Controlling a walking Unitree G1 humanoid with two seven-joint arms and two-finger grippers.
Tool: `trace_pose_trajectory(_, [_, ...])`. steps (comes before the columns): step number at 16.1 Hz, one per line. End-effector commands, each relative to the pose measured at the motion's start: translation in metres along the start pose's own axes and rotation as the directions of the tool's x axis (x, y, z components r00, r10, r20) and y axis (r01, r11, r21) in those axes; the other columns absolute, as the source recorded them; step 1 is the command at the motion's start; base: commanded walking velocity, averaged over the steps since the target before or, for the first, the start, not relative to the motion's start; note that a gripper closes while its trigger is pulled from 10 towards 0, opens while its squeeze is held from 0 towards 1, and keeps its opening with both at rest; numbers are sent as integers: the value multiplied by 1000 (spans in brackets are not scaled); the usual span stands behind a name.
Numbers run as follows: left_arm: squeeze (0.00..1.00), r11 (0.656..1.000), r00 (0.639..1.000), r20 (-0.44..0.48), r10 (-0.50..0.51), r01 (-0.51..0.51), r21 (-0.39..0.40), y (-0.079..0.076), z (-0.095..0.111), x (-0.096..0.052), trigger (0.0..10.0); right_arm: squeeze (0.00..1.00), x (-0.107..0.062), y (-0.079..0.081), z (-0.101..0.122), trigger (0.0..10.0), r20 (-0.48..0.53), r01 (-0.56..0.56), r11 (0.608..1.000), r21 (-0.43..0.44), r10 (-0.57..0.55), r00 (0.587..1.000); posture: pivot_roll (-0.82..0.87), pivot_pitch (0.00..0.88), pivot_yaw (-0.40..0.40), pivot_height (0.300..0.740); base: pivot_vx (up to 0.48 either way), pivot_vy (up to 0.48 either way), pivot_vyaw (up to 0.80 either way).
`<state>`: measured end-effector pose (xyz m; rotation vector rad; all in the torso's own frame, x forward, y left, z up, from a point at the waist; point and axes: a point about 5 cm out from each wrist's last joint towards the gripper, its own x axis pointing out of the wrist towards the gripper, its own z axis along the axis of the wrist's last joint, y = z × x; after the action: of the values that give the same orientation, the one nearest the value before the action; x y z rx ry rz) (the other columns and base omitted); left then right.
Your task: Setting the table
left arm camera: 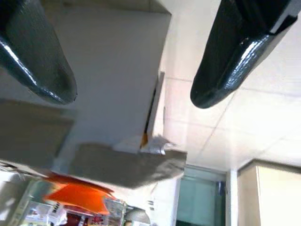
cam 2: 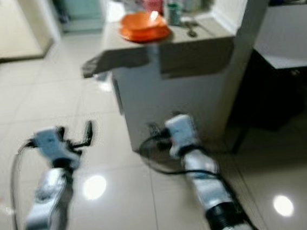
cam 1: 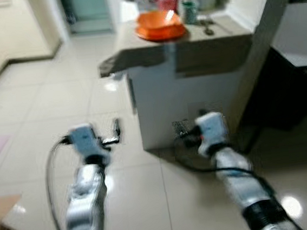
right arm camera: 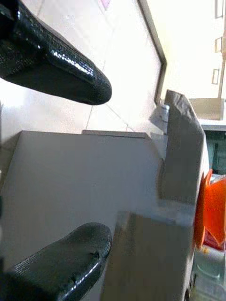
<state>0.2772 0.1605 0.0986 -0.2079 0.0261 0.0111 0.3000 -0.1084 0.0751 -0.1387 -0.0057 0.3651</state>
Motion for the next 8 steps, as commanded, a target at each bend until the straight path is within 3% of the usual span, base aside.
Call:
trace_pose_trajectory(1, [0, 1000, 999, 15, -29, 29, -5, -11, 3, 3, 10000, 0, -2, -12, -1, 10000, -2, 23, 1000, -20, -23, 1000, -88, 0, 38, 736, 480, 0, 0])
trace_pose_trajectory(8, [0, 999, 1000, 3, -22, 22, 28, -10, 1, 5, 10000, 0, -4, -11, -3, 10000, -9, 23, 1000, -21, -23, 1000, -94, 0, 45, 736, 480, 0, 0])
